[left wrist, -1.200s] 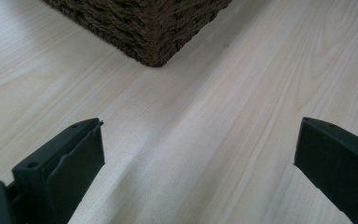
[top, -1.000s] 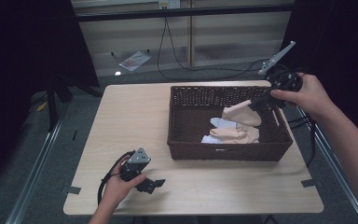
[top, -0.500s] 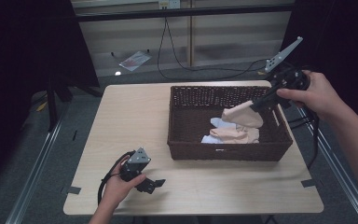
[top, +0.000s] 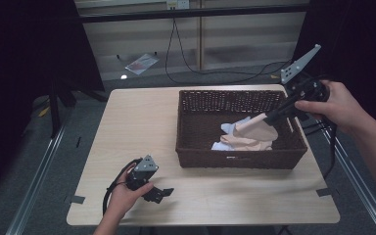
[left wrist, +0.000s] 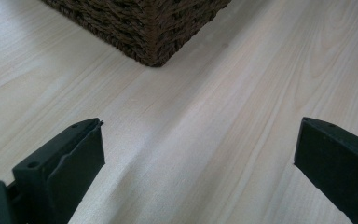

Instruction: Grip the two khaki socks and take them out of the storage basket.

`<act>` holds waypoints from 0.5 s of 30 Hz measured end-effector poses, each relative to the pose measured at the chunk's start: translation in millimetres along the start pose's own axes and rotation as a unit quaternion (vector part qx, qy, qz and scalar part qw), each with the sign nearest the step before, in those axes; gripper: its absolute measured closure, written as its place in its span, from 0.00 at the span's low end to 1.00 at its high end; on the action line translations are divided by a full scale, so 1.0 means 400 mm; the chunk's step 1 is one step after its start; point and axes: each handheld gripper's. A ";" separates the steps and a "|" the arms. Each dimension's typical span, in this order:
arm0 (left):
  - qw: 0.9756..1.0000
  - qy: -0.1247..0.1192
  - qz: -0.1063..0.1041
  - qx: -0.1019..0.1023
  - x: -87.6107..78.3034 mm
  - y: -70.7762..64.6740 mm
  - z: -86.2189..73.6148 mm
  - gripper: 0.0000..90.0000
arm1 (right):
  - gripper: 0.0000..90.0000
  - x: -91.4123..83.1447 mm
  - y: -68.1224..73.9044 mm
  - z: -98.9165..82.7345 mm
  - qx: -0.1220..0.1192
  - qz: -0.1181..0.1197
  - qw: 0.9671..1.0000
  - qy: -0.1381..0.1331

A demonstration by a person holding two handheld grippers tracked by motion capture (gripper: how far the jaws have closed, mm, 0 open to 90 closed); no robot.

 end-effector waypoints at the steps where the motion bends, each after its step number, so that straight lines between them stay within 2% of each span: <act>1: 1.000 0.000 0.000 0.000 0.000 0.000 0.000 0.02 | 0.99 0.000 0.003 -0.001 -0.002 0.002 1.000 0.000; 3: 1.000 0.000 0.000 0.000 0.000 0.000 0.000 0.01 | 0.99 0.001 0.005 -0.005 -0.007 0.005 1.000 -0.007; 8: 1.000 0.000 0.000 -0.001 -0.001 0.001 0.000 0.02 | 0.99 0.010 0.025 -0.016 -0.010 0.011 1.000 0.013; 15: 1.000 0.001 0.000 0.000 0.001 0.000 -0.001 0.02 | 0.99 0.031 0.044 -0.026 -0.025 0.016 0.999 0.025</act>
Point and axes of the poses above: each handheld gripper's, and its own axes: x roughly forward along the jaws, z roughly out of its top, y roughly to its left, and after that the axes turned 14 degrees about -y, right-handed
